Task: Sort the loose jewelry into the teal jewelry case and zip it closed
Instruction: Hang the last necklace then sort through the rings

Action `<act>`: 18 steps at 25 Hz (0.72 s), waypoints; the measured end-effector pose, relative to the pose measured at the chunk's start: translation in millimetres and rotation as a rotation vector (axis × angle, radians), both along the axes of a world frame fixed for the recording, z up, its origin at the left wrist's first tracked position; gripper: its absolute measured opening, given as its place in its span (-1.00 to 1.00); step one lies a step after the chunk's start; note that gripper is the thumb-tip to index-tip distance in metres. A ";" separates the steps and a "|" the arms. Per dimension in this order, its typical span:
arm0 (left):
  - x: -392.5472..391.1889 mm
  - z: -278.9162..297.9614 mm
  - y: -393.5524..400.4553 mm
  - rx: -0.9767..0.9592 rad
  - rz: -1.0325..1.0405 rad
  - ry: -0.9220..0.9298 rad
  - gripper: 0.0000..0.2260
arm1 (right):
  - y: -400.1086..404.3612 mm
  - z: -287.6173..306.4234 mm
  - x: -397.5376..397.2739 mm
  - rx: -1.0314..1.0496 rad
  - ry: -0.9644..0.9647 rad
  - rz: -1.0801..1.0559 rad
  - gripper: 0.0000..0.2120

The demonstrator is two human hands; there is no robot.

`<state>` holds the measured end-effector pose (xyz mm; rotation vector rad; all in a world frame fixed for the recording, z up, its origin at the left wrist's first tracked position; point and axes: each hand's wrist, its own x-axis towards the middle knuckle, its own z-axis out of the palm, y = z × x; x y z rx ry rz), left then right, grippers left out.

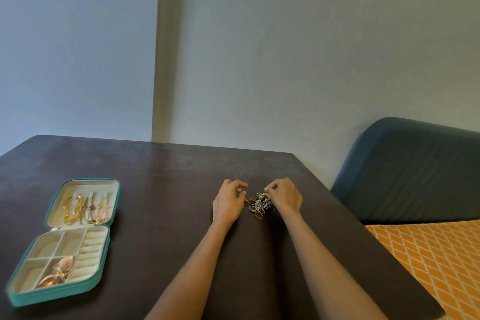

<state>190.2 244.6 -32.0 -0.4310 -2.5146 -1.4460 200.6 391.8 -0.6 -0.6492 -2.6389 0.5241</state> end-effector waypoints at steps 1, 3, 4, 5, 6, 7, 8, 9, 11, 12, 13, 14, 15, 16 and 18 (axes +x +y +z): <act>0.1 0.1 0.0 0.002 -0.004 -0.002 -0.81 | 0.9 -2.0 1.0 0.010 -0.040 0.019 -0.87; -0.3 1.4 0.1 0.013 -0.007 -0.008 -0.81 | 0.3 -4.6 3.3 0.019 -0.116 0.063 -0.82; -0.8 1.9 0.1 0.018 -0.008 -0.012 -0.81 | 0.2 -5.6 3.3 0.028 -0.118 0.075 -0.81; -0.9 2.3 0.3 0.020 -0.010 -0.014 -0.81 | -0.1 -5.3 3.8 0.036 -0.102 0.090 -0.83; -1.0 1.9 0.0 0.023 -0.011 -0.017 -0.81 | -1.7 -4.9 3.7 0.041 -0.079 0.108 -0.86; -1.4 1.1 -0.8 0.028 -0.013 -0.020 -0.81 | -3.6 -4.0 2.9 0.040 -0.054 0.123 -0.91; -2.2 0.2 -1.0 0.035 -0.013 -0.025 -0.81 | -5.3 -2.2 2.5 0.006 -0.041 0.139 -0.97; -2.7 -0.5 -1.6 0.044 -0.014 -0.028 -0.80 | -6.2 -0.9 2.0 -0.040 -0.019 0.162 -0.92; -3.7 -1.1 -3.1 0.080 -0.020 -0.035 -0.78 | -6.3 2.4 1.1 -0.163 0.063 0.222 -0.84; -3.7 -0.9 -3.4 0.103 -0.030 -0.042 -0.77 | -7.6 5.7 2.5 -0.251 0.120 0.265 -0.87; -3.9 -0.8 -3.7 0.125 -0.045 -0.055 -0.75 | -10.6 8.6 4.9 -0.372 0.167 0.317 -0.91; -4.3 -0.8 -4.1 0.150 -0.060 -0.068 -0.75 | -14.0 10.5 7.6 -0.481 0.188 0.363 -0.94; -4.9 -1.4 -4.5 0.177 -0.077 -0.078 -0.76 | -18.4 12.4 11.5 -0.560 0.194 0.411 -0.94; -5.5 -2.3 -4.8 0.204 -0.094 -0.082 -0.78 | -21.8 11.7 13.2 -0.585 0.188 0.441 -0.94; -5.1 -1.6 -5.3 0.281 -0.106 -0.073 -0.87 | -28.6 9.2 16.1 -0.621 0.192 0.471 -0.93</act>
